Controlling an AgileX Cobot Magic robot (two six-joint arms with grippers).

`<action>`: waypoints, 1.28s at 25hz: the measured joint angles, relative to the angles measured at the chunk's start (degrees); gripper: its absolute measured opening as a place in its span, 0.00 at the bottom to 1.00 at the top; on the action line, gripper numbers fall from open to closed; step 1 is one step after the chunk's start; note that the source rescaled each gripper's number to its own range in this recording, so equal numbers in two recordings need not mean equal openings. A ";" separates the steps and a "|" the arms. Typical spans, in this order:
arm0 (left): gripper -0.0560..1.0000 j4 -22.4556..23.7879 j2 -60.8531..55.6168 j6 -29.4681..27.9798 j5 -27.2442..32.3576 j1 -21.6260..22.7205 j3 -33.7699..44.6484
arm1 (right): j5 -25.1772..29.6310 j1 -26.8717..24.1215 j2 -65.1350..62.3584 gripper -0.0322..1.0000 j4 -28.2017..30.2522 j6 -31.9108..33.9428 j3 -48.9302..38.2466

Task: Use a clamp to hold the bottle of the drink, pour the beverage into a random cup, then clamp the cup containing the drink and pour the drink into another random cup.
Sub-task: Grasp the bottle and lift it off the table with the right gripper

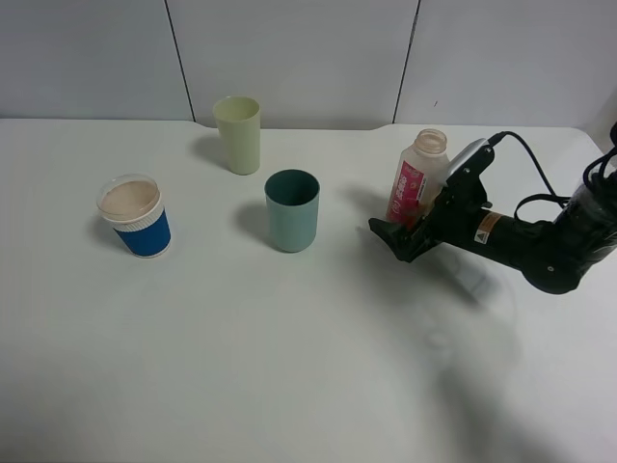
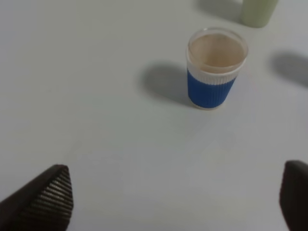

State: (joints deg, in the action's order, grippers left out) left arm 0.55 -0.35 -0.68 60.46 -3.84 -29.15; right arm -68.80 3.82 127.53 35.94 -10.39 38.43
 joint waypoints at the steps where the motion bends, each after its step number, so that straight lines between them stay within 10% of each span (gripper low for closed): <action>1: 0.60 0.00 0.00 0.00 0.00 0.00 0.00 | -0.08 0.00 0.38 1.00 0.24 0.00 0.00; 32: 0.60 -0.05 0.00 -0.06 0.00 0.00 0.00 | -0.37 2.36 1.06 1.00 -4.94 -0.42 1.22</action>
State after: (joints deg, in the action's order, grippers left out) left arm 0.50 -0.35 -0.74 60.46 -3.84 -29.15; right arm -69.16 6.18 128.59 31.00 -10.81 39.65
